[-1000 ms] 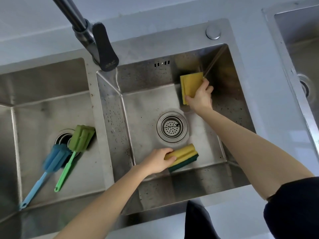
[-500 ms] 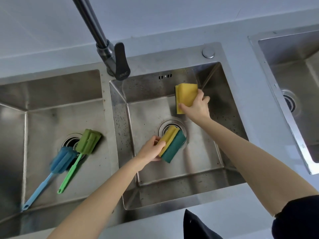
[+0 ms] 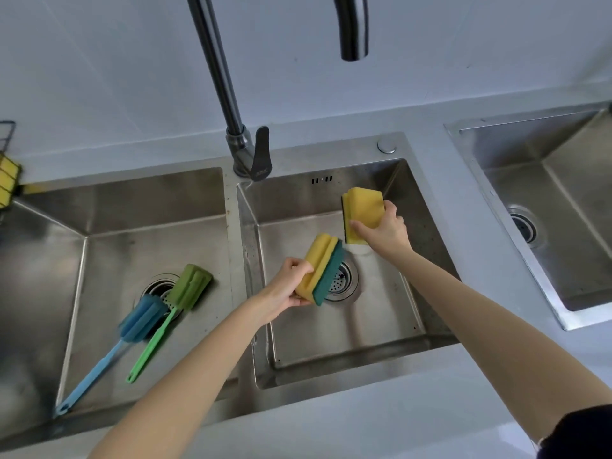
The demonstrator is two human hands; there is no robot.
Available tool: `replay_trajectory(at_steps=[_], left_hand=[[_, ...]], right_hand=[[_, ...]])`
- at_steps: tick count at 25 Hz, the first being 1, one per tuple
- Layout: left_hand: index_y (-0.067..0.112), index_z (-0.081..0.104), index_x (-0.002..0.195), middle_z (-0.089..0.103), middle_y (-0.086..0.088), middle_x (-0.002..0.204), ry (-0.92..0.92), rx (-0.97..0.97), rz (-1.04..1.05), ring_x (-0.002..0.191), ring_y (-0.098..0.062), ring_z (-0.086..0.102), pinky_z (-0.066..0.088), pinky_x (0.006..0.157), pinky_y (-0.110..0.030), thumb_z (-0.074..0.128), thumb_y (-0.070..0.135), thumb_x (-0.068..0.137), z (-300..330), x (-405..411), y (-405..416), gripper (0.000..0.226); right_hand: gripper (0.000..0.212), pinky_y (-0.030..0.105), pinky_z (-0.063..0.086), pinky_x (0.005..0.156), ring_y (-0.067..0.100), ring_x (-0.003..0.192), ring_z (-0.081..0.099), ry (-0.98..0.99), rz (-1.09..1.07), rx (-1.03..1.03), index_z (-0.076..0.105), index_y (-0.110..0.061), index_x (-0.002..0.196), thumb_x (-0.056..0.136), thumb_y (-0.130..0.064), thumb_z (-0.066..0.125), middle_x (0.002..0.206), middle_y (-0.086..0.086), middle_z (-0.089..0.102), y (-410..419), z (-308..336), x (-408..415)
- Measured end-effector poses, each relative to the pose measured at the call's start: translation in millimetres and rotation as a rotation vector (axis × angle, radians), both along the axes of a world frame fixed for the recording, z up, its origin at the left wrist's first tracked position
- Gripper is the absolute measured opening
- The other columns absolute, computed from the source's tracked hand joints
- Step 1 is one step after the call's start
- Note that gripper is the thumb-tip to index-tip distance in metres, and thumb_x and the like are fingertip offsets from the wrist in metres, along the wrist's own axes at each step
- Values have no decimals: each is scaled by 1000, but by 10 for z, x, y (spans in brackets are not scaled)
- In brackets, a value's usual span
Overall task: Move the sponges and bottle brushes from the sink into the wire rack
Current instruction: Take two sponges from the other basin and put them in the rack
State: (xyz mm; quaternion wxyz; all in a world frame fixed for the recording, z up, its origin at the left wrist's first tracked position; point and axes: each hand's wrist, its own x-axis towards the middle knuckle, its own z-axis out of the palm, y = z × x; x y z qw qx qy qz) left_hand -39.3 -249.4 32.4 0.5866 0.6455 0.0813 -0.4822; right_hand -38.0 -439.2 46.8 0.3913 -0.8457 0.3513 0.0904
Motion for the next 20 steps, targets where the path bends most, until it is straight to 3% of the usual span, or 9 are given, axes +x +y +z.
replay_trajectory(at_steps=[5, 8, 10, 14, 20], left_hand=[[20, 30, 112, 50, 1, 100, -214, 44, -27, 89, -17, 56, 50, 81, -30, 54, 35, 87, 245, 36, 127, 38], [23, 30, 111, 45, -3, 115, -388, 123, 6, 100, -20, 52, 49, 79, -31, 57, 44, 82, 360, 54, 221, 44], [26, 32, 107, 40, -4, 122, -520, 182, 53, 109, -21, 47, 44, 89, -33, 59, 46, 80, 423, 49, 301, 44], [25, 33, 103, 30, -2, 115, -721, 243, 150, 107, -17, 37, 31, 90, -26, 64, 38, 79, 546, -10, 481, 41], [24, 33, 100, 29, -3, 110, -840, 293, 298, 101, -19, 36, 36, 93, -30, 68, 32, 77, 657, -66, 921, 43]], right_hand=[[92, 49, 37, 109, 35, 134, 34, -78, 1, 25, 14, -16, 147, 79, -48, 66, 148, 18, 27, 181, 245, -105], [88, 44, 38, 106, 32, 132, 39, -136, -10, 76, 20, -18, 146, 78, -45, 69, 147, 15, 30, 300, 391, -139], [85, 42, 40, 105, 30, 130, 41, -170, -6, 119, 25, -20, 145, 77, -43, 71, 146, 13, 34, 409, 469, -157], [83, 42, 41, 105, 28, 130, 42, -209, 39, 182, 27, -21, 144, 77, -44, 70, 146, 9, 38, 679, 572, -184], [85, 42, 40, 109, 26, 132, 41, -250, 99, 262, 23, -19, 146, 78, -42, 69, 148, 9, 34, 1191, 683, -169]])
